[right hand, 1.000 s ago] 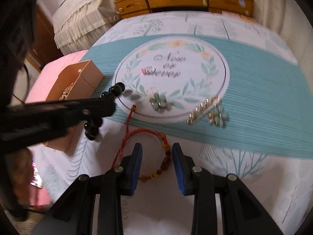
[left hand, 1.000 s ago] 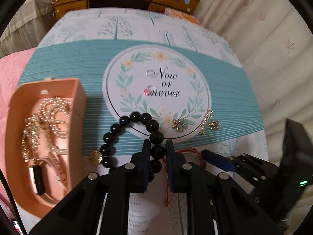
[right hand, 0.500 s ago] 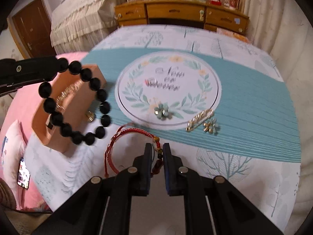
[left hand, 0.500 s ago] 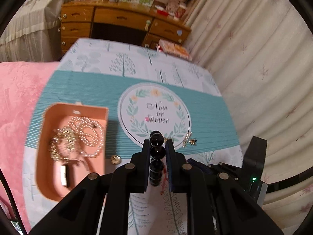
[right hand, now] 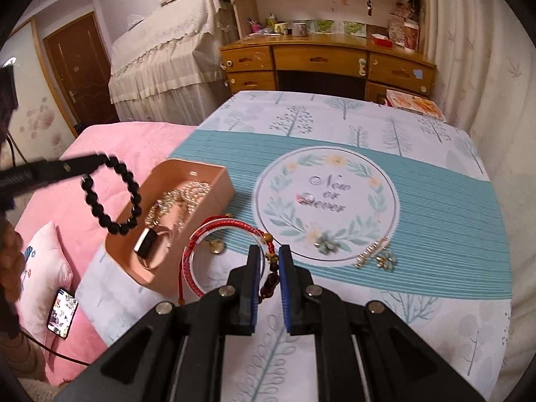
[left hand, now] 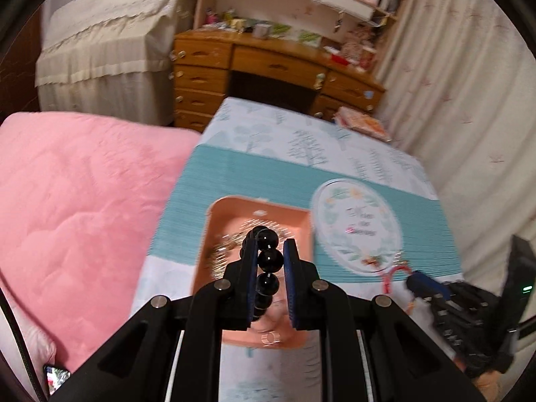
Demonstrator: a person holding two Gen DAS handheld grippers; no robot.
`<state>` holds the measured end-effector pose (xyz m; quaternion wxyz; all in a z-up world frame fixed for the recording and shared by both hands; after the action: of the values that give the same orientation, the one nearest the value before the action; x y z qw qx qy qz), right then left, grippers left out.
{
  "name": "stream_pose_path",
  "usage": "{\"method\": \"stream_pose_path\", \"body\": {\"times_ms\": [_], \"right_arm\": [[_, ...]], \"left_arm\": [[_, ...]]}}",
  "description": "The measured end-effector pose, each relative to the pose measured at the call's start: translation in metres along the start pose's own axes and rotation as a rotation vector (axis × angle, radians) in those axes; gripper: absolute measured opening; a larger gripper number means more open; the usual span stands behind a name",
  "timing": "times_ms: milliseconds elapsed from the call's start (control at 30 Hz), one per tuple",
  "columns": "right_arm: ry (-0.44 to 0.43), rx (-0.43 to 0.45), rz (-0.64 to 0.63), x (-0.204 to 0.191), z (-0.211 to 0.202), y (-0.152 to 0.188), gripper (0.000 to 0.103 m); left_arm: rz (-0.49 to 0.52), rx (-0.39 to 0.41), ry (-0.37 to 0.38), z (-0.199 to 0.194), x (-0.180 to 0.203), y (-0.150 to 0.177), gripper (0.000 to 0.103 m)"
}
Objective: Organize jewelry
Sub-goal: 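Drop the bead bracelet into the box with the left tool while the right tool drops the red bracelet in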
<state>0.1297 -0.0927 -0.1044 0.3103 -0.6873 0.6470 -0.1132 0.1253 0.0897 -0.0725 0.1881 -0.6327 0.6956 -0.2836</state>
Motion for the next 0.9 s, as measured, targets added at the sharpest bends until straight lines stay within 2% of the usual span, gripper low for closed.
{"method": "stream_pose_path", "body": {"times_ms": [200, 267, 433, 500, 633, 767, 900], "right_arm": [[-0.019, 0.009, 0.002, -0.013, 0.000, -0.005, 0.011], [-0.029, 0.016, 0.018, -0.015, 0.000, -0.010, 0.011], [-0.030, 0.045, 0.026, -0.027, 0.001, -0.023, 0.011], [-0.032, 0.046, 0.010, -0.035, 0.004, -0.028, 0.011], [-0.038, 0.046, 0.003, -0.050, 0.014, -0.035, 0.011], [-0.046, 0.025, 0.008, -0.064, 0.032, -0.038, 0.011], [-0.051, 0.009, 0.014, -0.077, 0.050, -0.041, 0.011]], "left_arm": [[0.039, -0.071, -0.041, 0.026, -0.007, 0.022, 0.013], [0.060, -0.107, -0.017, 0.040, 0.002, 0.031, 0.013], [0.049, -0.175, 0.112, 0.063, 0.021, 0.056, 0.016], [0.028, -0.156, 0.124, 0.063, 0.021, 0.060, 0.023], [0.022, -0.094, 0.079, 0.052, 0.012, 0.060, 0.029], [0.015, -0.024, 0.028, 0.037, 0.001, 0.054, 0.049], [0.037, 0.021, -0.031, 0.026, -0.007, 0.051, 0.050]]}}
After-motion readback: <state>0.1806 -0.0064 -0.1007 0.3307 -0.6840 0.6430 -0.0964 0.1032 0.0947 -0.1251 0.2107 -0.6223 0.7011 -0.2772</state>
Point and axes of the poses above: each gripper's, at about its wrist camera, not at the fingertips, and z roughly the way its jaws point, x to its right, y to its underside, the point moved 7 cm from there along z, roughly the way its jaws point, and after that the axes turned 12 degrees about z, right-handed, at the moved point
